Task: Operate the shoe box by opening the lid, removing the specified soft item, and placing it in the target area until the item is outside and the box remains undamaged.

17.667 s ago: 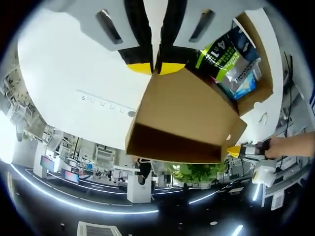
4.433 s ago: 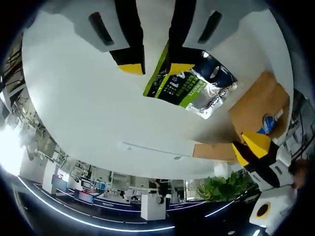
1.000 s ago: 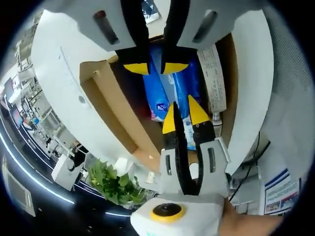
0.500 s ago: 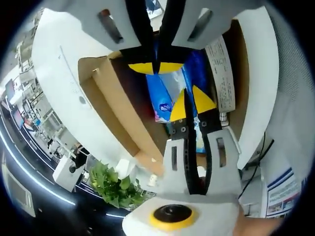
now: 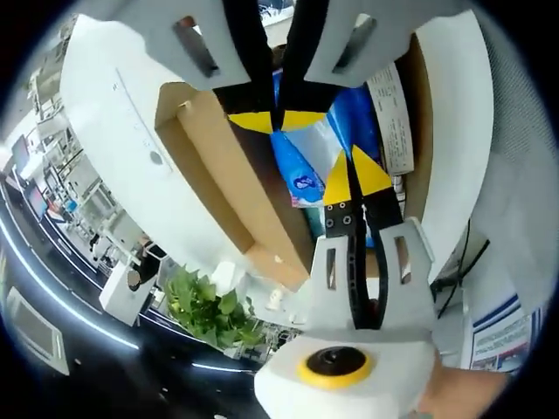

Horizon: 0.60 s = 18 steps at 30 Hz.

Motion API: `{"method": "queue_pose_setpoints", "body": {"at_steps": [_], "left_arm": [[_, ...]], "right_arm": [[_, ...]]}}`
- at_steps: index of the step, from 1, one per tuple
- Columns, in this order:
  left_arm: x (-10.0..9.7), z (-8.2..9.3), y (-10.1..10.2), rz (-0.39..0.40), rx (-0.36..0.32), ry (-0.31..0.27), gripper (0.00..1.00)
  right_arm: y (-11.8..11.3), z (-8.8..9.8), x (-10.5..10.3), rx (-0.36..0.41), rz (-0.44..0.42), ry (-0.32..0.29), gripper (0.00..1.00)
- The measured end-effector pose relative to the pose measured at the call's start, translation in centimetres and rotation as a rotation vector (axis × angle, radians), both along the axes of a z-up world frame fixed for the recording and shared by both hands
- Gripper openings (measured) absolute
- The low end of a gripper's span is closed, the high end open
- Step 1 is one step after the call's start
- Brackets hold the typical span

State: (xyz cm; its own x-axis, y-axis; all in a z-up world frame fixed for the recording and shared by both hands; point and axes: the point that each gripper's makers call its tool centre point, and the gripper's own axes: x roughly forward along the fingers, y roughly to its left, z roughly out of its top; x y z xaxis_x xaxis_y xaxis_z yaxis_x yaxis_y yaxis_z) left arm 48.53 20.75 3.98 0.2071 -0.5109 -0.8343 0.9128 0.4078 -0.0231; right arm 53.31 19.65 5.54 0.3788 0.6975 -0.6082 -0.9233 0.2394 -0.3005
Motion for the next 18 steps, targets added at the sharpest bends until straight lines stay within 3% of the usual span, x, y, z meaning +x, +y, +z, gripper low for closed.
{"method": "queue_pose_setpoints", "body": {"at_steps": [12, 18], "left_arm": [[0.0, 3.5, 0.9, 0.037, -0.037, -0.063, 0.00], [-0.2, 6.4, 0.4, 0.053, -0.089, -0.091, 0.00]], "right_arm": [[1.1, 3.7, 0.4, 0.049, 0.021, -0.047, 0.00], [1.3, 6.0, 0.5, 0.073, 0.025, -0.060, 0.00]]}}
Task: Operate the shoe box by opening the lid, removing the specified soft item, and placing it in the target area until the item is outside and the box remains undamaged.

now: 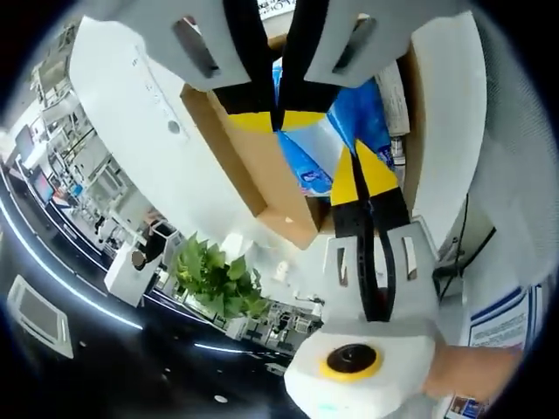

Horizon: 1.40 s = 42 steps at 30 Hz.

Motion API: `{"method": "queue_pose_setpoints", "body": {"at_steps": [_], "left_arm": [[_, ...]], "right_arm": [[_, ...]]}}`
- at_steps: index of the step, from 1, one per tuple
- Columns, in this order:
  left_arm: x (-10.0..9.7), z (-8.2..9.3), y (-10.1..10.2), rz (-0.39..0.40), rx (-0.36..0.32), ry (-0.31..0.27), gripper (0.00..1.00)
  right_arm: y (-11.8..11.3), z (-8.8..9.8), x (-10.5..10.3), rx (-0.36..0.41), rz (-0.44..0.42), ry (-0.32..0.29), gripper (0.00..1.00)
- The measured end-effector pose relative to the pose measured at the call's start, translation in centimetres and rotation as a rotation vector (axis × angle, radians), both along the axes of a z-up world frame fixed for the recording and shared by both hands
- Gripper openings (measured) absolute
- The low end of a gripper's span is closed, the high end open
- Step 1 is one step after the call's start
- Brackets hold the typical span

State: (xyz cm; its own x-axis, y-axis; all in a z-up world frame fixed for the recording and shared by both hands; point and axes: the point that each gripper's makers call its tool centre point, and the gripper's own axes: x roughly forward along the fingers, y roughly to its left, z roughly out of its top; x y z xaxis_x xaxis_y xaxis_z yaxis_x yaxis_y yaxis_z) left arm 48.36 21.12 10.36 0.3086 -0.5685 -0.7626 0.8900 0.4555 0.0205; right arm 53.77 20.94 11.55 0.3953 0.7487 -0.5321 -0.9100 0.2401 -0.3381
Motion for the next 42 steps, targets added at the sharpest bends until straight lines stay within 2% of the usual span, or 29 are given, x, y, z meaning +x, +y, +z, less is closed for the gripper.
{"method": "queue_pose_setpoints", "body": {"at_steps": [7, 15, 26, 38, 42], "left_arm": [[-0.3, 1.4, -0.7, 0.000, -0.011, -0.019, 0.00], [-0.5, 3.6, -3.6, -0.033, -0.058, -0.042, 0.00], [-0.3, 5.7, -8.4, -0.086, -0.101, -0.069, 0.00], [0.4, 6.7, -14.7, -0.169, -0.117, -0.074, 0.00], [0.6, 6.4, -16.5, -0.176, -0.134, -0.064, 0.00]], "right_arm": [[-0.6, 1.8, -0.4, 0.017, 0.005, 0.016, 0.00], [-2.4, 3.4, -0.6, 0.026, -0.006, 0.004, 0.00], [-7.0, 5.2, -0.2, 0.035, -0.061, -0.009, 0.00], [-13.0, 5.9, 0.4, 0.028, -0.127, -0.002, 0.00], [-15.2, 6.0, 0.8, 0.033, -0.154, 0.007, 0.00]]}}
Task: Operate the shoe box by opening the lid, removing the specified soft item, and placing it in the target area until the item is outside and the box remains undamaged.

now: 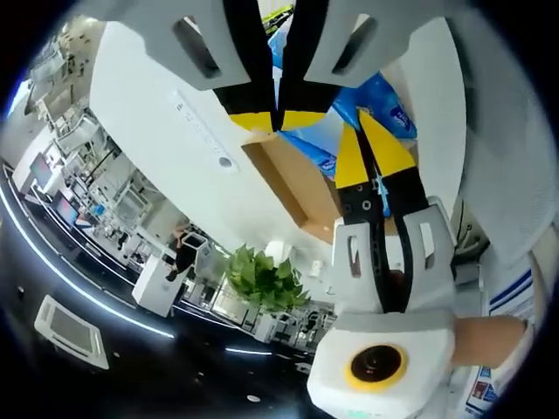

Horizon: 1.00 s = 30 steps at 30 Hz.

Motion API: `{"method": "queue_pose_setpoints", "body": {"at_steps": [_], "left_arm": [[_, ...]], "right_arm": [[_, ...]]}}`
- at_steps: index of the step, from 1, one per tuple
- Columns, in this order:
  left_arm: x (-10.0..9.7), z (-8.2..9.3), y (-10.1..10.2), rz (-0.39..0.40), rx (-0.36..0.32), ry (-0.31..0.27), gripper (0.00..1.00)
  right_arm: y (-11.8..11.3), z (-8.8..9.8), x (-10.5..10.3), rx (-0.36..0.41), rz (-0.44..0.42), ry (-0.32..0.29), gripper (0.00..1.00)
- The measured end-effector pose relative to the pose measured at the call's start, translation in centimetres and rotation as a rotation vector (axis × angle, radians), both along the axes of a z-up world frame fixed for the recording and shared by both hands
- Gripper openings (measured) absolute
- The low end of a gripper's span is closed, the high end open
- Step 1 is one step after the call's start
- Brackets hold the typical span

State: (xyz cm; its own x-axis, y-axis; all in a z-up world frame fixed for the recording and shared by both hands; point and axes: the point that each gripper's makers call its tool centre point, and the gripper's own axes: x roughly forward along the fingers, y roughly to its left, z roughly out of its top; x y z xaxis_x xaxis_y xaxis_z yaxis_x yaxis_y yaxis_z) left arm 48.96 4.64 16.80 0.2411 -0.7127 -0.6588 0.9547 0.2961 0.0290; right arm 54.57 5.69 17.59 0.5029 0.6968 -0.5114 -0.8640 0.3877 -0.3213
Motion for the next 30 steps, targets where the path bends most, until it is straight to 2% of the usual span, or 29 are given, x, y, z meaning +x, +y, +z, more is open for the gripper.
{"method": "queue_pose_setpoints", "body": {"at_steps": [13, 16, 18, 19, 23, 30], "left_arm": [[0.8, -0.8, -5.9, -0.015, -0.047, 0.019, 0.00], [1.2, -1.3, -6.7, -0.010, -0.048, 0.020, 0.00], [1.4, -2.0, -6.9, -0.004, -0.014, 0.036, 0.00], [1.6, -2.1, -7.1, -0.022, 0.001, 0.017, 0.00], [2.3, -2.4, -8.4, -0.018, -0.018, 0.020, 0.00], [3.3, -4.5, -9.7, -0.036, 0.007, 0.024, 0.00]], "right_arm": [[-5.4, -1.0, 1.2, -0.021, -0.033, 0.037, 0.00], [-6.5, -1.4, 1.4, -0.019, -0.045, 0.046, 0.00], [-7.2, -1.9, 1.6, -0.019, -0.049, 0.057, 0.00], [-7.5, -2.2, 1.7, -0.024, -0.051, 0.063, 0.00], [-8.8, -3.3, 2.2, -0.035, -0.063, 0.075, 0.00], [-11.1, -4.7, 3.3, -0.056, -0.091, 0.093, 0.00]]}}
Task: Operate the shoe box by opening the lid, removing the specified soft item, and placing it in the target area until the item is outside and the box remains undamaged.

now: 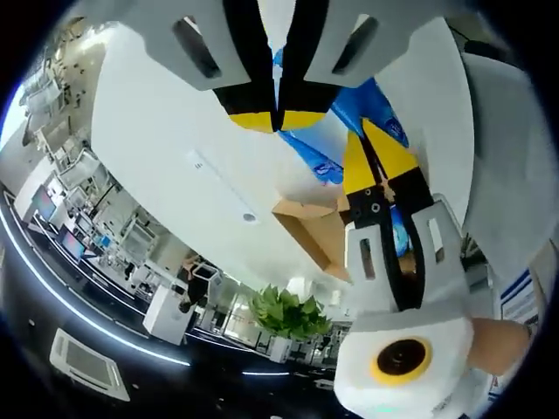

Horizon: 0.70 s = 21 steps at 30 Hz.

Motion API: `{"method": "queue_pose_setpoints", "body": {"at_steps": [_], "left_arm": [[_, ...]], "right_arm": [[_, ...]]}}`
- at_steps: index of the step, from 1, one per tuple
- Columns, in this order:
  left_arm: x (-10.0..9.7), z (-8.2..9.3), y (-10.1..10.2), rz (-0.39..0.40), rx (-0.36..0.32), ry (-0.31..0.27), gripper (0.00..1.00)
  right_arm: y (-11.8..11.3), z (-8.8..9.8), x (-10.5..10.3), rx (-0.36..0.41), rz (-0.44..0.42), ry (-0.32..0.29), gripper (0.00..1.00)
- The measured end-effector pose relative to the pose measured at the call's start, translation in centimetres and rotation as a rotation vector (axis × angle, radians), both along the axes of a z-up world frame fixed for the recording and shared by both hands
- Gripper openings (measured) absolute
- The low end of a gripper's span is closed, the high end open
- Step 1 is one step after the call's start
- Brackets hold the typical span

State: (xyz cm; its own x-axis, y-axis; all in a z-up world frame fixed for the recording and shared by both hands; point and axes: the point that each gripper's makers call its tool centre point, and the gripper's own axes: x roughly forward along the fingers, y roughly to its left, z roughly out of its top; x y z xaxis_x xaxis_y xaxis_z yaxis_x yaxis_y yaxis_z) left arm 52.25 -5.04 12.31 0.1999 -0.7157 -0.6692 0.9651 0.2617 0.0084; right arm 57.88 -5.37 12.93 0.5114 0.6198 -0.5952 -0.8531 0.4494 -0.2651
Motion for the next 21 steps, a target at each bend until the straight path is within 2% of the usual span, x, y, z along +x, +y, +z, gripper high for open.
{"method": "queue_pose_setpoints", "body": {"at_steps": [6, 21], "left_arm": [[1.1, -1.1, -1.0, -0.002, 0.000, 0.009, 0.00], [2.8, -4.6, -5.3, -0.057, 0.000, 0.018, 0.00]], "right_arm": [[-1.4, -1.3, 0.7, -0.020, -0.012, 0.018, 0.00], [-5.3, -4.2, 1.8, -0.084, -0.044, 0.055, 0.00]]}}
